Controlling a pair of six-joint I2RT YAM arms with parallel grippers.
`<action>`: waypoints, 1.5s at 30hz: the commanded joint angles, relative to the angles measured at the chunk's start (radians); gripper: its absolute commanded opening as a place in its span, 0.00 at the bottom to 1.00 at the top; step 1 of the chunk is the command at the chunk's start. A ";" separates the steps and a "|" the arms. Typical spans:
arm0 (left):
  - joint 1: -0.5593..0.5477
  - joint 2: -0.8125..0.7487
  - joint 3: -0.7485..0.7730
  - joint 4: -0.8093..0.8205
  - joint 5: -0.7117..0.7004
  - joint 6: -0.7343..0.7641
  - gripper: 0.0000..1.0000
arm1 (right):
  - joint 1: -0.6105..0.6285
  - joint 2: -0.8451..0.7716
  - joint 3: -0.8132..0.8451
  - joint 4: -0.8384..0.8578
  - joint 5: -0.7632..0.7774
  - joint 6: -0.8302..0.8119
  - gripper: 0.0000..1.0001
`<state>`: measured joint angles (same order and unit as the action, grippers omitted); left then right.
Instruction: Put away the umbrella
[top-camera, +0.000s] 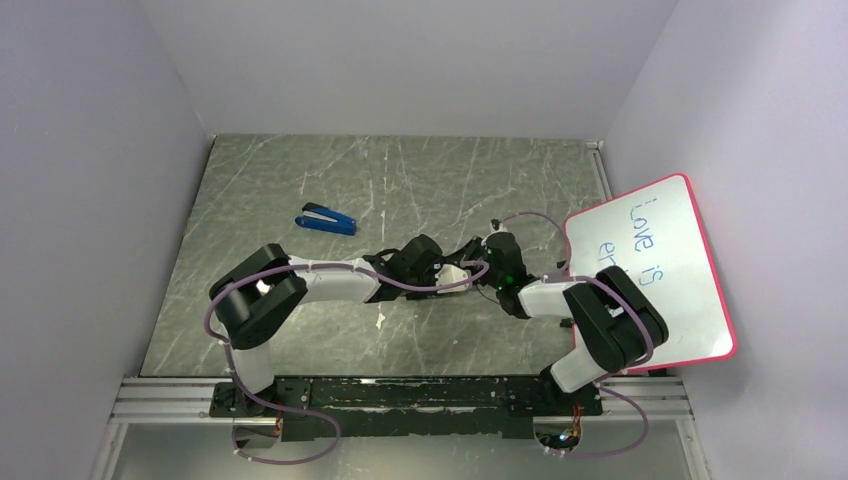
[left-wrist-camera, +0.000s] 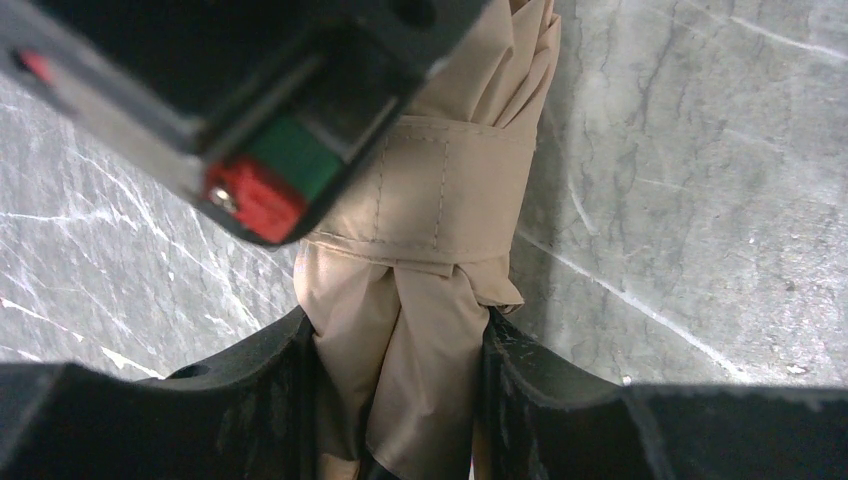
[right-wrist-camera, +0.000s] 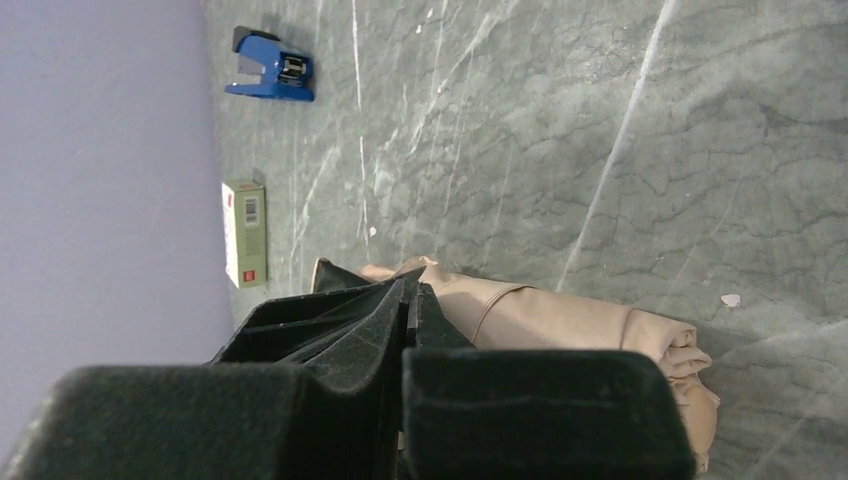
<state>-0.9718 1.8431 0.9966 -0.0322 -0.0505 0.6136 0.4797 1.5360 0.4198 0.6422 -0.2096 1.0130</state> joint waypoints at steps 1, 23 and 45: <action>0.007 0.121 -0.092 -0.243 -0.050 0.014 0.05 | 0.007 0.039 -0.022 -0.230 0.120 -0.053 0.00; 0.011 -0.015 -0.070 -0.203 -0.029 -0.044 0.48 | -0.001 -0.484 -0.031 -0.387 0.365 -0.118 0.00; 0.198 -0.466 -0.082 -0.188 0.163 -0.309 0.97 | -0.003 -0.558 -0.024 -0.582 0.460 -0.206 0.01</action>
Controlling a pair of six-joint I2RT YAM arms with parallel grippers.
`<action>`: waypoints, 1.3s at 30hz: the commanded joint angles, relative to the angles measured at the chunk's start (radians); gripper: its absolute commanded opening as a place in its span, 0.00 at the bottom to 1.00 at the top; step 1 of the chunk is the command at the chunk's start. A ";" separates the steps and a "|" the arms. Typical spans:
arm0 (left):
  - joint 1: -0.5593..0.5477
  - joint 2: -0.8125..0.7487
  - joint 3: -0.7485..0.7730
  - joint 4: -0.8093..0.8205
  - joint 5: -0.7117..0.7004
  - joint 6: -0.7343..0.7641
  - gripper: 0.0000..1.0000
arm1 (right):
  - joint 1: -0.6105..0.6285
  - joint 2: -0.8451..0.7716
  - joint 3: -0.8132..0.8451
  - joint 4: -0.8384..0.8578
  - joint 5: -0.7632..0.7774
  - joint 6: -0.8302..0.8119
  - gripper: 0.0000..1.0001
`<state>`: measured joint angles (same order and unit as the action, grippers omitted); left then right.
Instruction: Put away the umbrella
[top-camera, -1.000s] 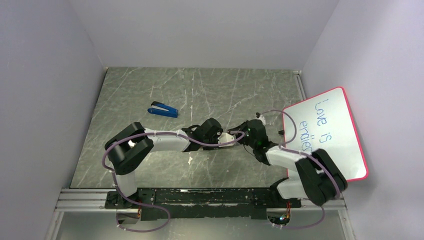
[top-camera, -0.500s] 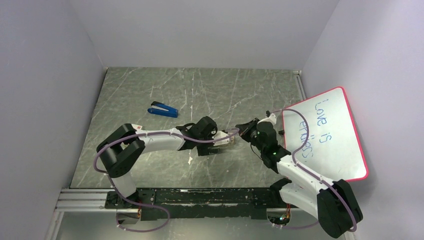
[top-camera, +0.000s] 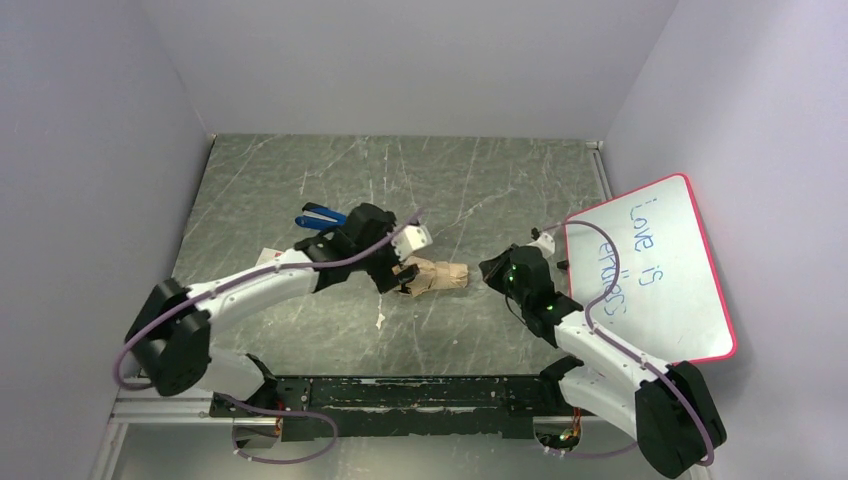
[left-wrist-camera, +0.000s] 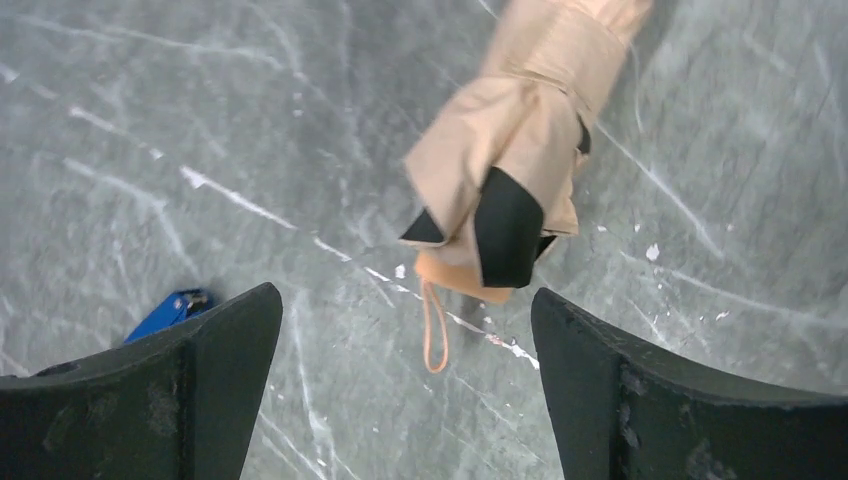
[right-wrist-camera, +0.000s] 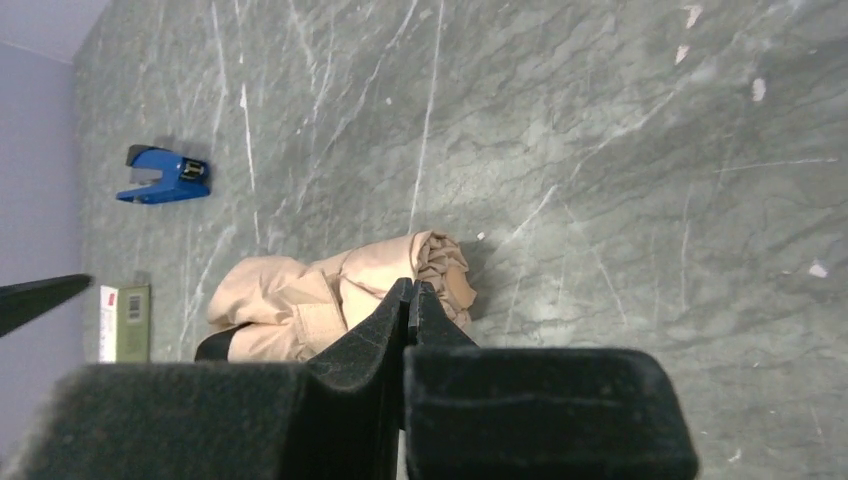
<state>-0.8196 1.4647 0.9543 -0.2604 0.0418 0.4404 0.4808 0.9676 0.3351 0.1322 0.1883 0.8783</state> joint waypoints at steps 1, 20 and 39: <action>0.059 -0.104 -0.051 0.046 0.063 -0.163 0.97 | -0.003 0.019 0.072 -0.085 0.069 -0.083 0.02; 0.091 -0.080 -0.170 0.007 -0.264 -0.894 0.06 | -0.004 0.290 0.288 -0.252 0.021 -0.345 0.07; 0.002 0.278 0.002 0.175 -0.178 -0.861 0.05 | 0.024 0.486 0.336 -0.150 -0.317 -0.444 0.00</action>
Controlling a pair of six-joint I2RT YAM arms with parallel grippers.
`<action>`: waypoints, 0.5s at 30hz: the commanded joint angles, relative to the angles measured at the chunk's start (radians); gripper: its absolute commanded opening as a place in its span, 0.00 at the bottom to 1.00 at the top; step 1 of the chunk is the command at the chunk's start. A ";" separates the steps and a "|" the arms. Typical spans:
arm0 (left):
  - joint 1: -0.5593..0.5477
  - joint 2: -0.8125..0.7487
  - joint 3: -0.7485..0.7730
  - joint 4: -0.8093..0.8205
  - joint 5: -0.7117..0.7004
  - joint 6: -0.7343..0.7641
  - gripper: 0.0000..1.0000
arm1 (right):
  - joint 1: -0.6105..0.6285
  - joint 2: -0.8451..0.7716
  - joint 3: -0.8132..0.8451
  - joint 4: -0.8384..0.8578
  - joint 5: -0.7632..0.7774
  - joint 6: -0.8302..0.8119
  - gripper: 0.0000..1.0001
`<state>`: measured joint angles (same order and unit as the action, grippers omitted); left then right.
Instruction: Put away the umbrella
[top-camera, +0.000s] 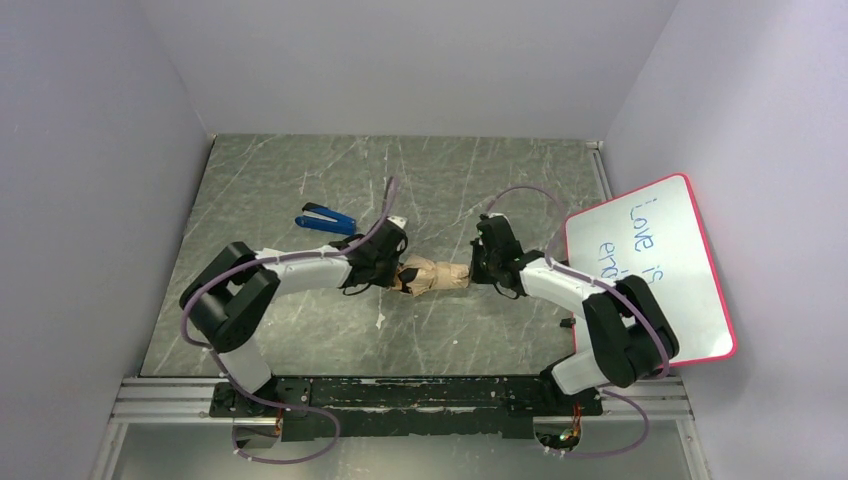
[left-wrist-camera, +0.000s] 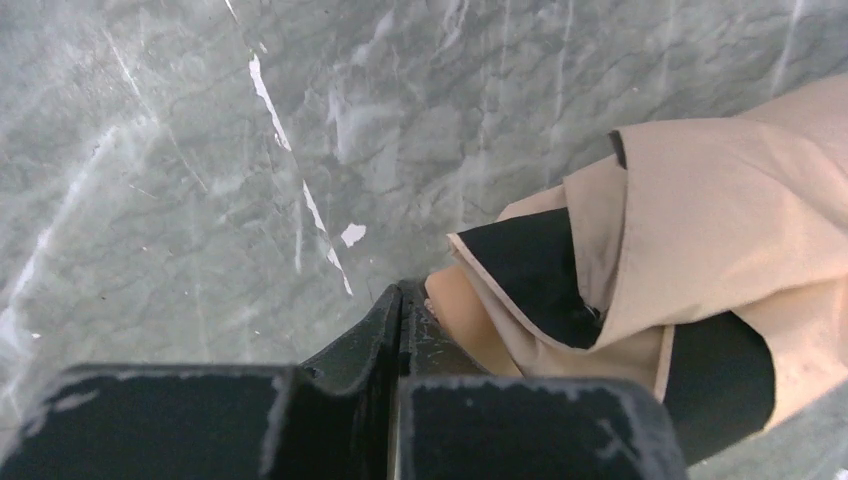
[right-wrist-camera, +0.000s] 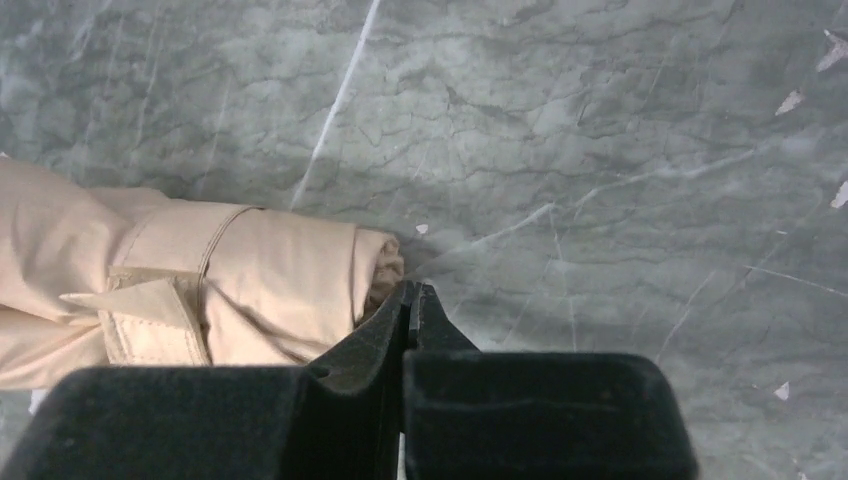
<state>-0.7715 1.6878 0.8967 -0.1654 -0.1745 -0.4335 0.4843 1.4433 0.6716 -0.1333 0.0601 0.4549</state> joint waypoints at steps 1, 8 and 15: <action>-0.055 0.069 0.072 0.092 0.050 0.017 0.05 | 0.027 0.016 -0.011 0.165 -0.232 -0.009 0.00; -0.091 0.111 0.140 0.113 0.088 0.033 0.05 | 0.039 -0.004 -0.034 0.305 -0.308 0.049 0.00; -0.007 0.015 0.136 0.024 0.038 0.049 0.14 | 0.036 -0.101 0.025 0.044 0.188 -0.014 0.06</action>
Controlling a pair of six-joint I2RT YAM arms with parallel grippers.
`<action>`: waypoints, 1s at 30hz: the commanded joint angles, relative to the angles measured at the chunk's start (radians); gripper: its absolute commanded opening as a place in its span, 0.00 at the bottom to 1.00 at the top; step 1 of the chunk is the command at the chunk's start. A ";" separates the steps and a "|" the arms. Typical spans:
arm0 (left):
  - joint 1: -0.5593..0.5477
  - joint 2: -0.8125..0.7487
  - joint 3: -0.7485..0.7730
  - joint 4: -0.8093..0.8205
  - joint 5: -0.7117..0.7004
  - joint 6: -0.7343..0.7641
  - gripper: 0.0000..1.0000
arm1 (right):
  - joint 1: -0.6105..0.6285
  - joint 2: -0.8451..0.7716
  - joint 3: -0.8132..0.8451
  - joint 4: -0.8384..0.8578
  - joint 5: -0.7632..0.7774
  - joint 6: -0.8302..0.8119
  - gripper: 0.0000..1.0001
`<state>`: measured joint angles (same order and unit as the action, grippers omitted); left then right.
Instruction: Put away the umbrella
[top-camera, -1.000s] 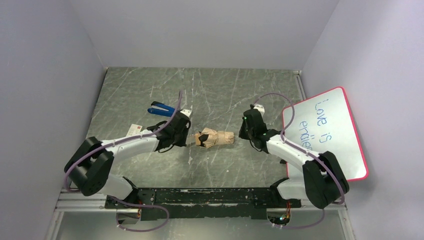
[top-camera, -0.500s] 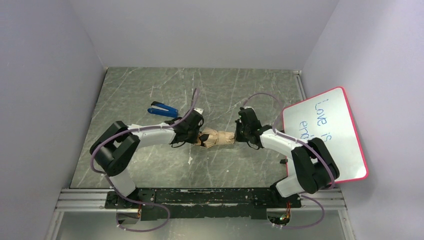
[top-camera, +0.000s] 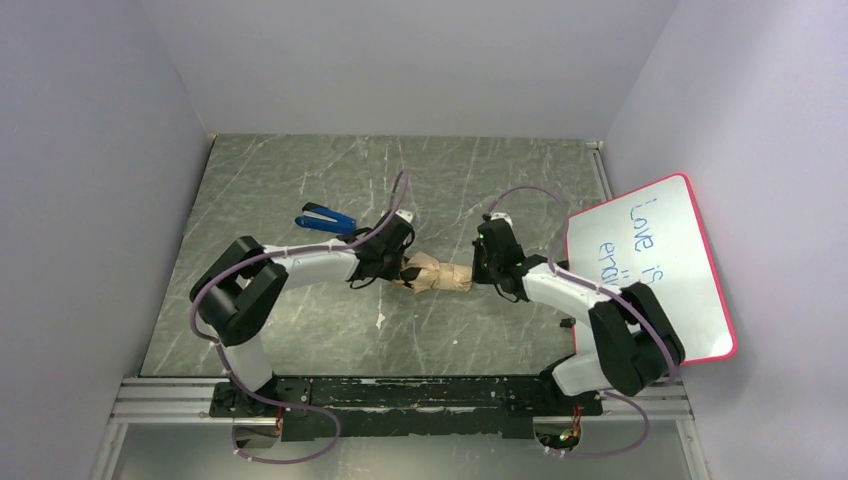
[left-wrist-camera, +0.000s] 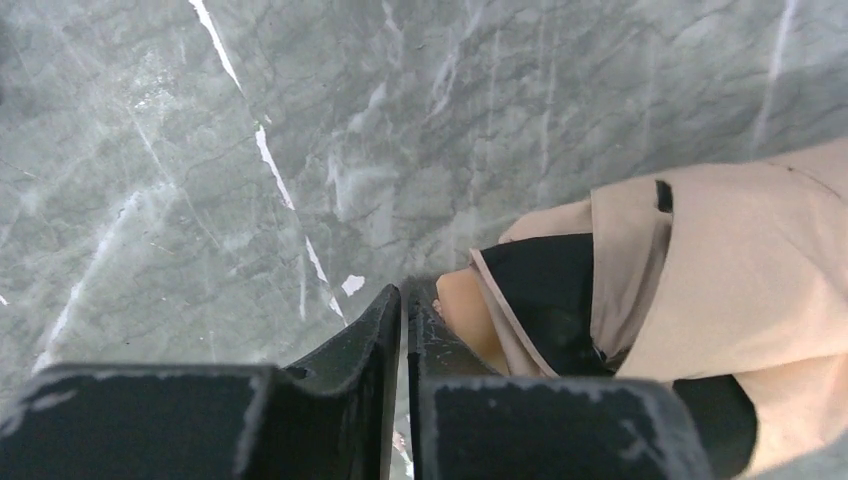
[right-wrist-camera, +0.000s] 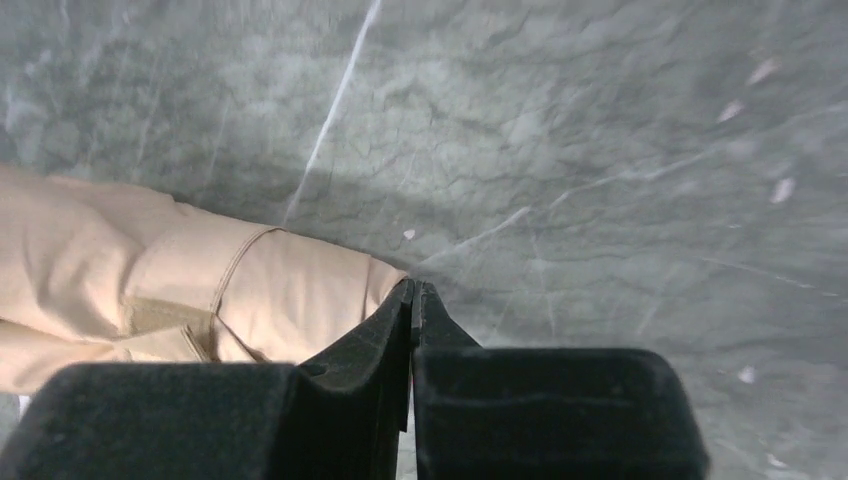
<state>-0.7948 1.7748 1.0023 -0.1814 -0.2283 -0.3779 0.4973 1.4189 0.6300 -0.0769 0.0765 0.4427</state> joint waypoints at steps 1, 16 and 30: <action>0.039 -0.097 0.021 0.030 0.089 -0.006 0.24 | 0.020 -0.097 0.067 -0.034 0.210 -0.011 0.07; 0.166 -0.641 -0.087 -0.171 -0.136 0.098 0.71 | 0.008 -0.491 0.115 -0.266 0.273 -0.033 0.62; 0.166 -1.257 -0.186 -0.352 -0.308 0.029 0.97 | 0.007 -0.790 0.177 -0.429 0.345 -0.078 1.00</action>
<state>-0.6319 0.5430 0.7979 -0.4236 -0.4011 -0.3412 0.5053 0.7193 0.7757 -0.4587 0.3805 0.4141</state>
